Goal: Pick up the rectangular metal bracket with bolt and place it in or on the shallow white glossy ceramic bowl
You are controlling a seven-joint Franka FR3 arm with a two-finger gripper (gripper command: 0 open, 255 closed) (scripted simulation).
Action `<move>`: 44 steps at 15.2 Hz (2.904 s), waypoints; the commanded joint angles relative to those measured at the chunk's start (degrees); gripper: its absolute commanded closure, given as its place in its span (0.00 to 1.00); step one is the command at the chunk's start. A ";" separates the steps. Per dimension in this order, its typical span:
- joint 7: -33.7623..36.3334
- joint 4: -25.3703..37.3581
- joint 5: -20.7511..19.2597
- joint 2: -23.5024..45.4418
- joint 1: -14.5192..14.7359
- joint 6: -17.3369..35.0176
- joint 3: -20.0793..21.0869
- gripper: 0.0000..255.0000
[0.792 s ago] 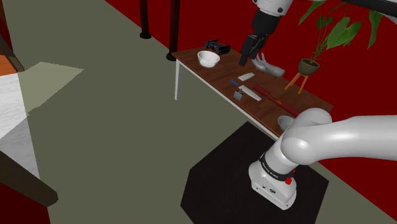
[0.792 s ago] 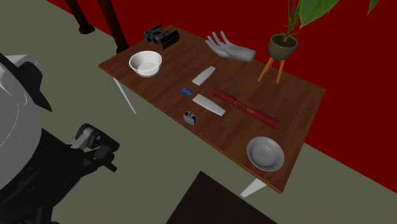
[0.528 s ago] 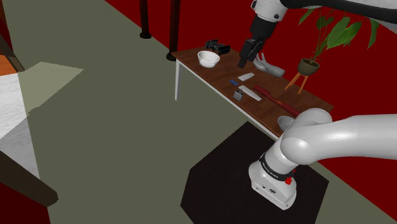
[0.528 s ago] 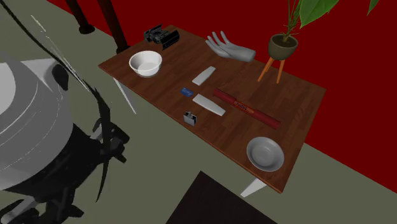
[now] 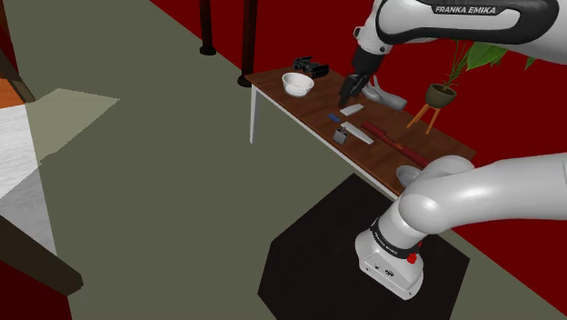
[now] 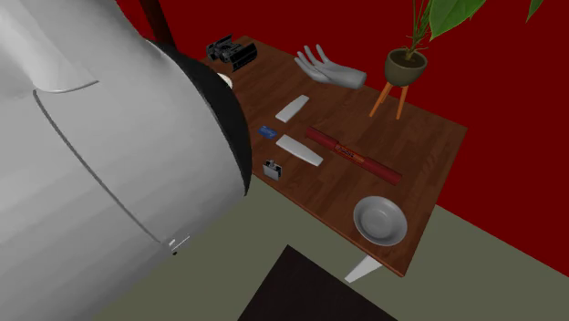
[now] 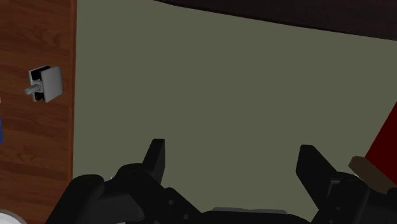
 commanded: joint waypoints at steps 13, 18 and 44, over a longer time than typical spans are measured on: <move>-14.22 0.69 -1.67 23.05 -1.72 23.56 -14.38 0.00; -22.17 4.77 3.99 34.59 -1.07 30.55 -19.02 0.00; -50.29 37.57 33.79 81.99 -19.91 40.50 -9.95 0.00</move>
